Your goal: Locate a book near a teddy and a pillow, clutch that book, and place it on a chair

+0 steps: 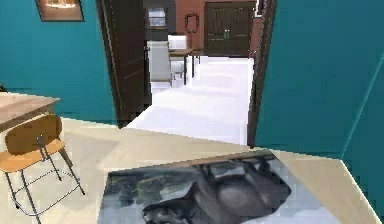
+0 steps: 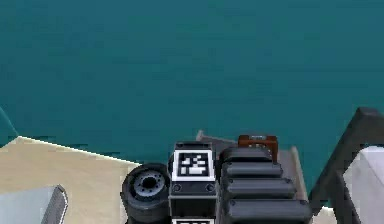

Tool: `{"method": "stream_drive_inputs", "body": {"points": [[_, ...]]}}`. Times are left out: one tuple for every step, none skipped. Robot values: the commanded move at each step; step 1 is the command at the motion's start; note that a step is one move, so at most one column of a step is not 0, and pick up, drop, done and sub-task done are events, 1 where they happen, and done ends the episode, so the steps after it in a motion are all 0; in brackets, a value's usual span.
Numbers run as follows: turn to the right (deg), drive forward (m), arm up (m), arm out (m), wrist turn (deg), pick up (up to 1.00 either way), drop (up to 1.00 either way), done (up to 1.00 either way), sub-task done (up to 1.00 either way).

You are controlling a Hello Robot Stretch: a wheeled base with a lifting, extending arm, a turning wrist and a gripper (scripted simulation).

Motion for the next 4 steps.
{"method": "stream_drive_inputs", "body": {"points": [[0.0,1.0,0.0,0.0,0.0,0.0,0.0,0.0,0.0],[0.0,1.0,0.0,0.0,0.0,0.0,0.0,0.0,0.0],[0.0,1.0,0.0,0.0,0.0,0.0,0.0,0.0,0.0],[3.0,0.0,0.0,0.0,0.0,0.0,0.0,0.0,0.0]]}}
